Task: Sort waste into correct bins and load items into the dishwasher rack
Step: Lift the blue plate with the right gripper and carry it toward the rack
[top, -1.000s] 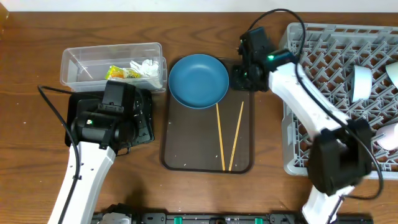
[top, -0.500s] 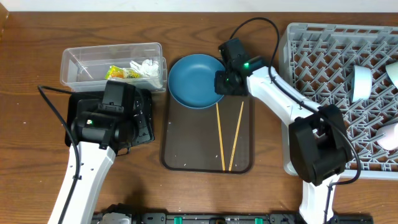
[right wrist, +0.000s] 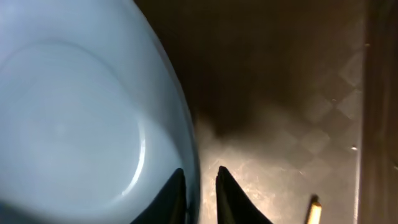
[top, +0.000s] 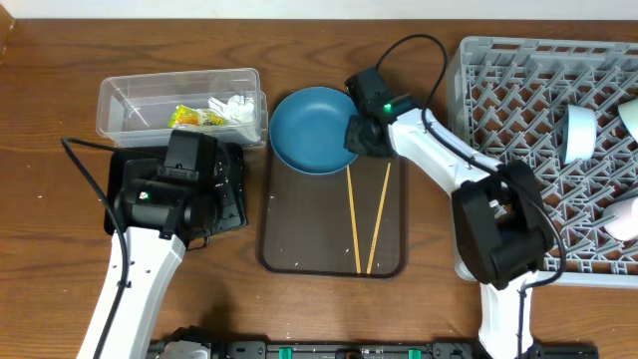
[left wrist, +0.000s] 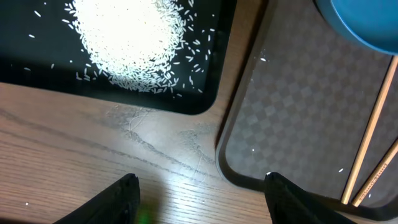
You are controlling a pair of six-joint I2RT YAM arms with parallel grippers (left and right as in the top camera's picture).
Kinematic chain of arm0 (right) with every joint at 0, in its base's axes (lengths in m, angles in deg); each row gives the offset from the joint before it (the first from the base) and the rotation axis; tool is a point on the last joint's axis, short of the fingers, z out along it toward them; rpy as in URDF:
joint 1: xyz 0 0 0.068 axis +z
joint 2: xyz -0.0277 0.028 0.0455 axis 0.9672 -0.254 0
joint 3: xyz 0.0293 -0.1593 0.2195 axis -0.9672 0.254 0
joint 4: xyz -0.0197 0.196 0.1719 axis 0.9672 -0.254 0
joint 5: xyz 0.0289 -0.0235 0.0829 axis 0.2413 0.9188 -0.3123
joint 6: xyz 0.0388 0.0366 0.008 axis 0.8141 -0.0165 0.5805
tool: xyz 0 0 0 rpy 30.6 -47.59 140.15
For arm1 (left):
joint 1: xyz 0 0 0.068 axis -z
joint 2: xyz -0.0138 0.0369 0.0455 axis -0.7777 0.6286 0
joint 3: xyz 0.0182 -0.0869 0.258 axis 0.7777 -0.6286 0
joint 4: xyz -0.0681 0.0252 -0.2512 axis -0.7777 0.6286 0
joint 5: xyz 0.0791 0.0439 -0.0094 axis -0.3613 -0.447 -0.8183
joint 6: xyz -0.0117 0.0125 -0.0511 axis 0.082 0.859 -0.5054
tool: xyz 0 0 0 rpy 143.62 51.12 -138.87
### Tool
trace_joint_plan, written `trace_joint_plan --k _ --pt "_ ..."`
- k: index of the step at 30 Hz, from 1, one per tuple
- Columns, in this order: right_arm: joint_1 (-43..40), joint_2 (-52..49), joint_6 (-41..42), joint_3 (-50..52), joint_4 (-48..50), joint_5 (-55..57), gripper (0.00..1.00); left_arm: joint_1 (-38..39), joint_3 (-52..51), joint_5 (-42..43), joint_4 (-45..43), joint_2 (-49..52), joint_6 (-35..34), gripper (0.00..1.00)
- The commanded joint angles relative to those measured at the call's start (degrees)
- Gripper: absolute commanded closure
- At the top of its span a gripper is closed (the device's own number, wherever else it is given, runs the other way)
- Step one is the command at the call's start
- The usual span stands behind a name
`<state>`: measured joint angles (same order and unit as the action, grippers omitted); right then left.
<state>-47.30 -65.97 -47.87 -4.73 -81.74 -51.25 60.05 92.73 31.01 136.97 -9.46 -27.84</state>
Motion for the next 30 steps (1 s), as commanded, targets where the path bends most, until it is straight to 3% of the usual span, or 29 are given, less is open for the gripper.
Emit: trace_joint_plan --k 1,2,7,14,19,25,30 --pt "0.2 -0.3 2.0 -0.9 0.7 1.0 0.92 -0.3 -0.6 -1.1 -0.2 0.3 0.3 0.33" --pt "0.1 -0.3 2.0 -0.9 0.7 1.0 0.98 -0.3 -0.6 -1.1 -0.3 0.3 0.3 0.33" --pt "-1.6 0.1 1.2 -2.0 0.3 1.0 0.99 -0.3 -0.6 -1.1 -0.3 0.3 0.3 0.33" --pt "-5.4 6.9 -13.7 -5.6 -1.6 1.2 0.99 -0.3 -0.6 -1.1 -0.3 0.3 0.3 0.33" --pt "-9.0 16.2 -18.9 -6.2 -3.6 8.3 0.99 -0.3 -0.6 -1.1 -0.3 0.3 0.3 0.33" --pt "-13.2 24.3 -30.1 -6.2 -4.0 22.4 0.99 -0.3 -0.6 -1.1 -0.3 0.3 0.3 0.33" --pt "-15.1 25.9 -34.6 -6.2 -2.3 53.8 0.99 -0.3 -0.6 -1.1 -0.3 0.3 0.3 0.33"
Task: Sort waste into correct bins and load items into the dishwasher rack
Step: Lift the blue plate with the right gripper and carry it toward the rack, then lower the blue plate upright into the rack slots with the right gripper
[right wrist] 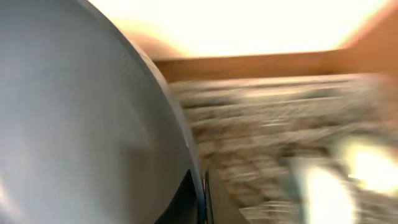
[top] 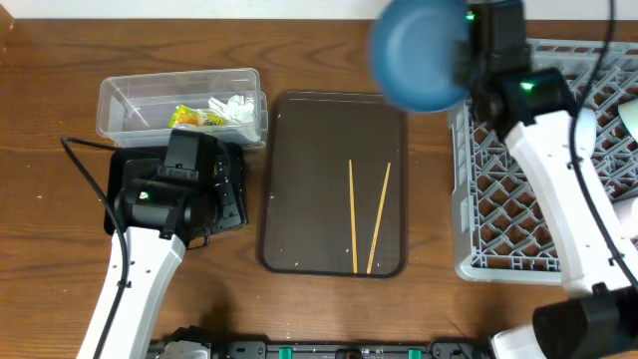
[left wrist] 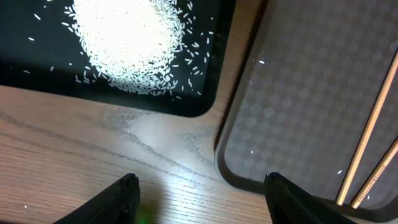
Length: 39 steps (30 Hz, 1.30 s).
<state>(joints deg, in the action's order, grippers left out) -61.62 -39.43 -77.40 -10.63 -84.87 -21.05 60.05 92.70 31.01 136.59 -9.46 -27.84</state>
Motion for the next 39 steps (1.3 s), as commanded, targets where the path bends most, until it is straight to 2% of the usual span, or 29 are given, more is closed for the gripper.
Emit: trace_joint_plan --k 1,3,8,15,28,39 --pt "-1.0 -0.7 -5.9 -0.3 1.6 28.0 0.99 -0.3 -0.6 -1.1 0.1 0.3 0.3 0.33" --pt "-1.8 -0.9 -7.4 -0.3 3.1 32.9 0.99 -0.3 -0.6 -1.1 0.1 0.3 0.3 0.33" --pt "-4.3 -1.5 -7.0 -0.2 4.5 34.6 0.99 -0.3 -0.6 -1.1 0.1 0.3 0.3 0.33" --pt "-7.9 -5.8 -6.9 -0.2 3.7 45.1 0.99 -0.3 -0.6 -1.1 0.0 0.3 0.3 0.33" --pt "-5.8 -15.0 1.9 -0.1 -5.1 44.7 0.99 -0.3 -0.6 -1.1 0.1 0.3 0.3 0.32" --pt "-1.2 -16.0 5.7 -0.1 -9.4 38.2 0.99 -0.3 -0.6 -1.1 0.1 0.3 0.3 0.33"
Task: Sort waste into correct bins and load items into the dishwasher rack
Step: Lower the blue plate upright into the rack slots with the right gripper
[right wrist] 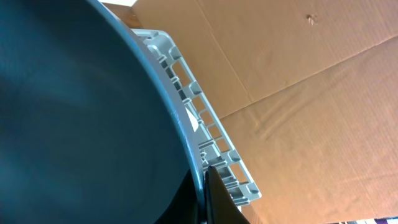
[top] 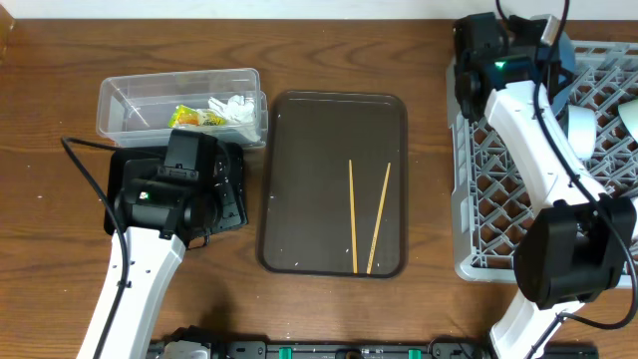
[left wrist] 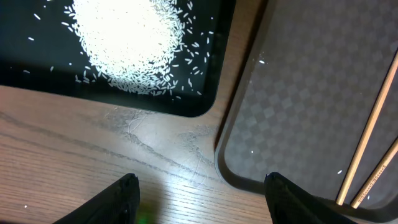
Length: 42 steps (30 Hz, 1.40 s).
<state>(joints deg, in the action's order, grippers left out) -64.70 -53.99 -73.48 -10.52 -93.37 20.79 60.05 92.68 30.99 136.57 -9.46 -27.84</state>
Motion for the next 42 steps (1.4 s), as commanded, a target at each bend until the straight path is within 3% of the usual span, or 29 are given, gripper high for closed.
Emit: trace_joint_plan --k 1,6,14,21,29,33,36,42 --pt "2.4 -1.4 1.7 -0.2 -1.4 -3.9 0.99 -0.3 -0.5 -1.1 0.1 0.3 0.3 0.33" --pt "5.1 -1.4 2.9 -0.2 -4.3 -7.2 0.99 -0.3 -0.5 -1.1 0.1 0.3 0.3 0.33" --pt "6.8 -1.4 3.1 -0.2 -10.6 -27.2 0.98 -0.3 -0.5 -1.1 0.1 0.3 0.3 0.33" --pt "6.7 -1.4 3.0 -0.2 -13.4 -38.3 0.88 -0.3 -0.5 -1.1 0.1 0.3 0.3 0.33" --pt "6.7 1.7 3.1 -0.4 -14.4 -42.1 0.8 -0.3 -0.5 -1.1 0.1 0.3 0.3 0.33" --pt "6.6 7.2 3.0 -0.5 -13.9 -44.5 0.67 -0.3 -0.5 -1.1 0.1 0.3 0.3 0.33" --pt "6.6 11.9 2.9 -0.5 -13.0 -48.6 0.44 -0.3 -0.5 -1.1 0.1 0.3 0.3 0.33" --pt "6.8 17.5 -2.4 -0.5 -12.3 -67.4 0.5 -0.3 -0.5 -1.1 0.1 0.3 0.3 0.33"
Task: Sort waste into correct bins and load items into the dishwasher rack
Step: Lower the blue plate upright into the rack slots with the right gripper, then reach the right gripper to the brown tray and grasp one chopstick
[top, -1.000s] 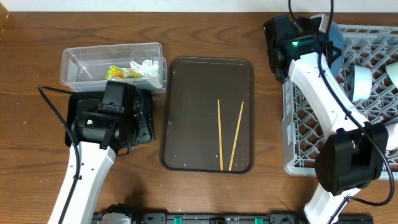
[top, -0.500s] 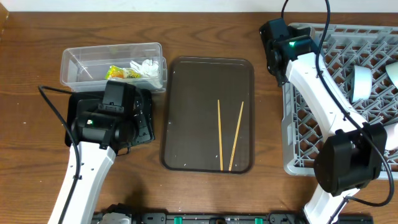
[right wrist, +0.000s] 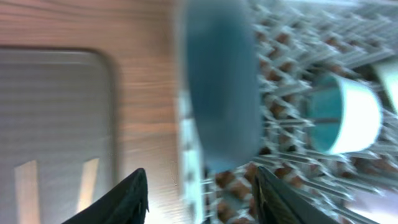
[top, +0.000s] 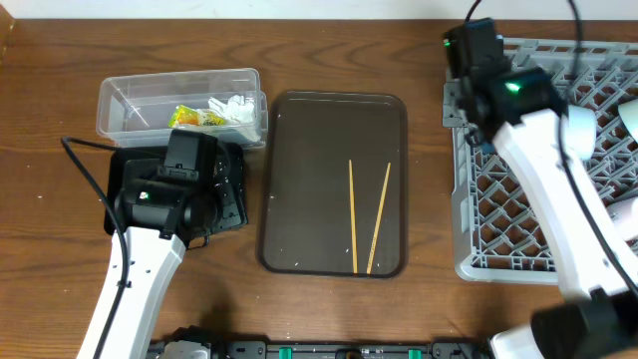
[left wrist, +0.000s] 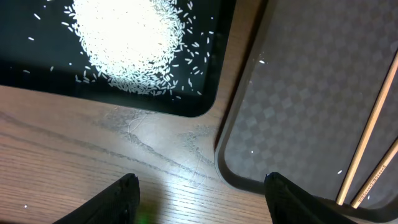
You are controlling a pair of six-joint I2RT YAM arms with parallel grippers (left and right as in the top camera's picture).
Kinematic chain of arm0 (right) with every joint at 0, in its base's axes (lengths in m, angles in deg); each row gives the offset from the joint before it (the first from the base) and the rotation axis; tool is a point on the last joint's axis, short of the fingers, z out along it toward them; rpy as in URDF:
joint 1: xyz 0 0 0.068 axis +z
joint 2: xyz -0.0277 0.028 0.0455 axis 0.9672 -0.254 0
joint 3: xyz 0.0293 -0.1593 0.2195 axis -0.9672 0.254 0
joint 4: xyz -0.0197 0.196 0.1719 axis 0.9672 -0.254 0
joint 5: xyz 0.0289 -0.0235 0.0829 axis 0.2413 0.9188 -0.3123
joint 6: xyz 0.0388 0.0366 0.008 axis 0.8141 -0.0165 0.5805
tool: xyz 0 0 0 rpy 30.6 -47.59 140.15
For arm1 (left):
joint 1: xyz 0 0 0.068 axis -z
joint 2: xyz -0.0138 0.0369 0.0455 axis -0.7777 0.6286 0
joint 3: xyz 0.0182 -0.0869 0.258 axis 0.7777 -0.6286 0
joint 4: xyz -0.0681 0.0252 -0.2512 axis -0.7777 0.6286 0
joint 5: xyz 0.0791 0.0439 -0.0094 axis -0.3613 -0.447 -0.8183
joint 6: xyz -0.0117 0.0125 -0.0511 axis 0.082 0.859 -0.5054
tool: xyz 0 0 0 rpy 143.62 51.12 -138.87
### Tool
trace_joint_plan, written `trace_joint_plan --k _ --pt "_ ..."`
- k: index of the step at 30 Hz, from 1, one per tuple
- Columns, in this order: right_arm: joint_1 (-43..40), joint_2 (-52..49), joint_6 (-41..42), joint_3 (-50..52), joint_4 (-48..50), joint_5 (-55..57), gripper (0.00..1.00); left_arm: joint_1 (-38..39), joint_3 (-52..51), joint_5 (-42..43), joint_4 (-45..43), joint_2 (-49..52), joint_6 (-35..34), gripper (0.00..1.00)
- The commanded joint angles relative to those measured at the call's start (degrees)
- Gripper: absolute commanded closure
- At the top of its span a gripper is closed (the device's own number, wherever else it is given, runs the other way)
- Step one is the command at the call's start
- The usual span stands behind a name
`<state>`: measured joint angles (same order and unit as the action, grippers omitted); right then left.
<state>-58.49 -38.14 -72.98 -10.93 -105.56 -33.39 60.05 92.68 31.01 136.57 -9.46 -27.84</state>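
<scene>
The blue bowl (right wrist: 221, 81) stands on edge in the grey dishwasher rack (top: 518, 199), at its left side. In the overhead view my right arm hides the bowl. My right gripper (right wrist: 200, 180) is open and empty, a little back from the bowl, over the rack's left rim. Two wooden chopsticks (top: 369, 214) lie on the brown tray (top: 299, 150). My left gripper (left wrist: 202, 186) is open over bare table, between the tray's near left corner and the black bin of rice (left wrist: 134, 43).
A clear bin (top: 179, 100) with yellow and white waste stands at the back left. A teal and white cup (right wrist: 345, 112) lies in the rack right of the bowl. White cups (top: 578, 135) sit further right.
My right gripper was shut on the blue bowl's rim over the rack's far left corner. Now it is open and the bowl stands in the rack. The left arm has not moved.
My right gripper was shut on the bowl's rim at the far end of the tray. Then it held the bowl in the air near the rack, then over the rack's far left corner. Now the bowl stands in the rack, let go. The left gripper stayed open throughout.
</scene>
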Motion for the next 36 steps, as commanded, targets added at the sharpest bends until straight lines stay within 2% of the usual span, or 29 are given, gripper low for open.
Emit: trace_joint_plan --k 1,3,9,21,23,25,30,34,36 --pt "0.6 1.7 -3.0 0.0 -0.5 -15.5 0.51 -0.3 -0.5 -1.1 0.1 0.3 0.3 0.33" --pt "0.8 1.6 -2.9 0.1 -1.5 -19.5 0.6 -0.3 -0.5 -1.1 0.1 0.3 0.3 0.33" --pt "4.2 0.3 -3.0 1.7 -2.5 -23.1 0.7 -0.3 -0.5 -1.1 0.1 0.3 0.3 0.33" --pt "13.8 -7.2 -2.7 3.9 -1.3 -23.0 0.75 -0.3 -0.5 -1.1 0.1 0.3 0.3 0.33" --pt "15.2 -9.3 -2.1 3.9 -1.4 -23.0 0.9 -0.3 -0.5 -1.1 0.1 0.3 0.3 0.33" --pt "16.3 -11.4 -0.6 3.9 -2.0 -23.1 0.99 -0.3 -0.5 -1.1 0.1 0.3 0.3 0.33" --pt "18.0 -16.4 3.8 3.9 -6.8 -23.0 0.99 -0.3 -0.5 -1.1 0.1 0.3 0.3 0.33" --pt "18.5 -20.1 11.1 4.0 -11.0 -20.5 0.99 -0.3 -0.5 -1.1 0.1 0.3 0.3 0.33" --pt "18.5 -21.4 13.7 4.3 -11.4 -20.4 0.95 -0.3 -0.5 -1.1 0.1 0.3 0.3 0.33"
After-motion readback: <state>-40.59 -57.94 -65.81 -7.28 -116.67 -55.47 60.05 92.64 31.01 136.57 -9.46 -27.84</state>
